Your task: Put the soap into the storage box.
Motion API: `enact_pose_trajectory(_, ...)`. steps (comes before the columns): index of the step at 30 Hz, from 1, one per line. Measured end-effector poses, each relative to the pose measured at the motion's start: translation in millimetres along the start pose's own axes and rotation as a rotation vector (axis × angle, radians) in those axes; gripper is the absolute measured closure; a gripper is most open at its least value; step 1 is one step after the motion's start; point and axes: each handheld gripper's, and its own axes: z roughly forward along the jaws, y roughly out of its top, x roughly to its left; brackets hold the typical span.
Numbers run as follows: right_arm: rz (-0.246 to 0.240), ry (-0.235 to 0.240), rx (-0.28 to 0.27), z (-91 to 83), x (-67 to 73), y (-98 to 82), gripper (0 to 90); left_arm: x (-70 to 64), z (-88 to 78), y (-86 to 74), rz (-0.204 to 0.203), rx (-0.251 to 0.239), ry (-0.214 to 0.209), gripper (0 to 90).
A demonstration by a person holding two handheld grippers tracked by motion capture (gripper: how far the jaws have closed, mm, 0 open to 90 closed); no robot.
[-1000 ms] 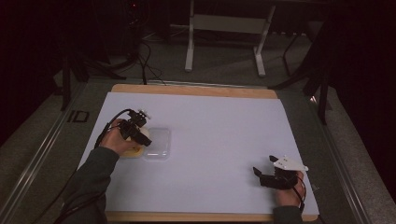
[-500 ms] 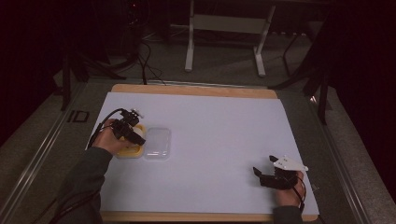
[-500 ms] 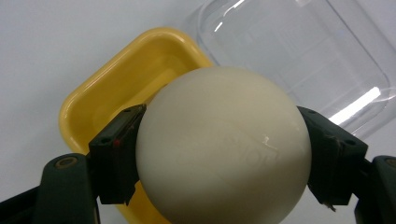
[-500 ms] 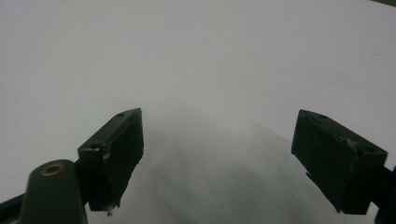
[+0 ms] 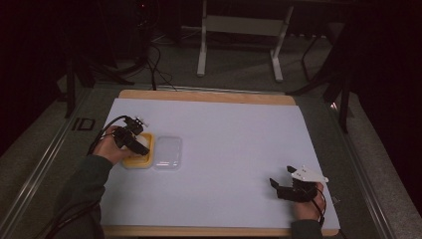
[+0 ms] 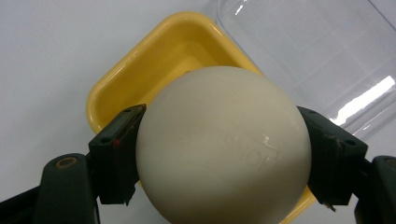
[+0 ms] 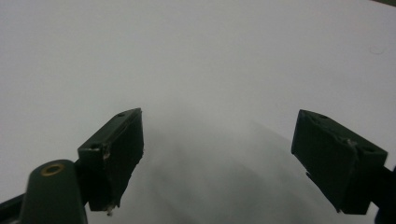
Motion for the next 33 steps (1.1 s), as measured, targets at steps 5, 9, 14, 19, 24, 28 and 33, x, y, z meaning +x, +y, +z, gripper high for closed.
enact_pose_trajectory(5,0.000,0.000,0.000,0.0,0.0,0.0,16.9,2.4,5.2,-1.9,0.008,0.025,0.009,24.0)
enact_pose_trajectory(9,-0.001,-0.001,0.000,0.1,0.1,0.0,16.9,2.6,9.4,-3.2,0.026,0.020,0.003,24.0)
enact_pose_trajectory(14,-0.001,-0.001,0.000,0.1,0.1,0.0,16.9,0.3,14.9,-3.2,0.070,0.033,0.015,24.0)
enact_pose_trajectory(19,-0.001,-0.001,0.000,0.0,0.1,0.0,16.8,0.7,18.6,-5.0,0.114,0.031,-0.003,23.9)
enact_pose_trajectory(24,-0.001,-0.001,0.001,0.0,0.3,0.0,16.9,6.0,23.9,-9.0,0.117,0.025,-0.045,23.9)
enact_pose_trajectory(28,-0.002,-0.002,0.003,0.1,0.6,0.1,16.9,10.9,27.5,-12.4,0.096,0.007,-0.092,23.8)
enact_pose_trajectory(33,-0.004,-0.002,0.004,0.1,0.6,0.1,16.9,11.5,27.6,-13.7,0.103,0.004,-0.104,23.4)
